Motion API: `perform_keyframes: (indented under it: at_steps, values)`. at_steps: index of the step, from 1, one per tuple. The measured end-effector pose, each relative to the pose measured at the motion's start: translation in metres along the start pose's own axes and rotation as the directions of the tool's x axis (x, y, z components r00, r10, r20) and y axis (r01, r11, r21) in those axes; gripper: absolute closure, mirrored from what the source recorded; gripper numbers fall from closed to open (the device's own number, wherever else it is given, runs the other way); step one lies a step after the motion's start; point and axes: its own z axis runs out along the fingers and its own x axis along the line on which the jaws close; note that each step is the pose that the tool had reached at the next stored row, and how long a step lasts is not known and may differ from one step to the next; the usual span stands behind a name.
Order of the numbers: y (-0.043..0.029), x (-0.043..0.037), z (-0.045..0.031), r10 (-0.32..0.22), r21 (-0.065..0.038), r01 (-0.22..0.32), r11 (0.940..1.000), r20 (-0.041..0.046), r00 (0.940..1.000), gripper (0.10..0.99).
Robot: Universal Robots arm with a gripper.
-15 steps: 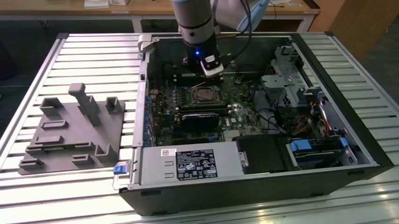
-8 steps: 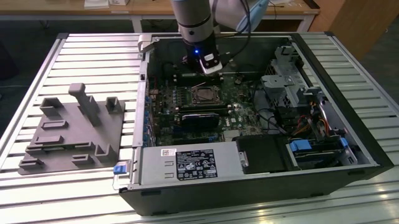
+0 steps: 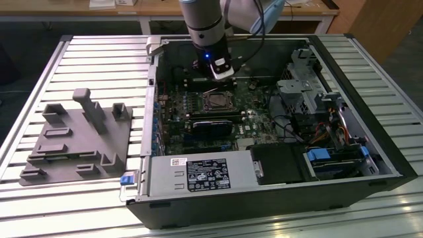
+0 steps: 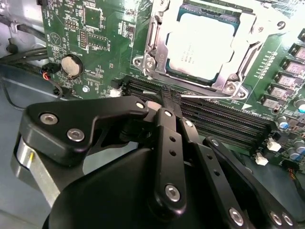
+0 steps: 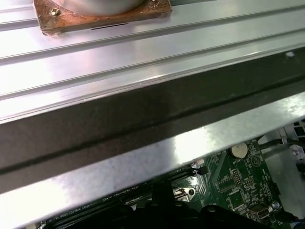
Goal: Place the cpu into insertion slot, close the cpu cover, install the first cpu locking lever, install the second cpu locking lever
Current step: 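Install the first cpu locking lever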
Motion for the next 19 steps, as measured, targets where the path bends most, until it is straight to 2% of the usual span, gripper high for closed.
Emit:
perform_keyframes:
  at_steps: [7,19]
  values:
    - [-0.0013,0.0025,0.0035,0.022,0.0,-0.022,0.9997,0.0192,0.9996,0.98]
    - [0.0009,0.0078,0.0063,0.038,0.001,-0.039,0.9993,0.0287,0.9988,0.98]
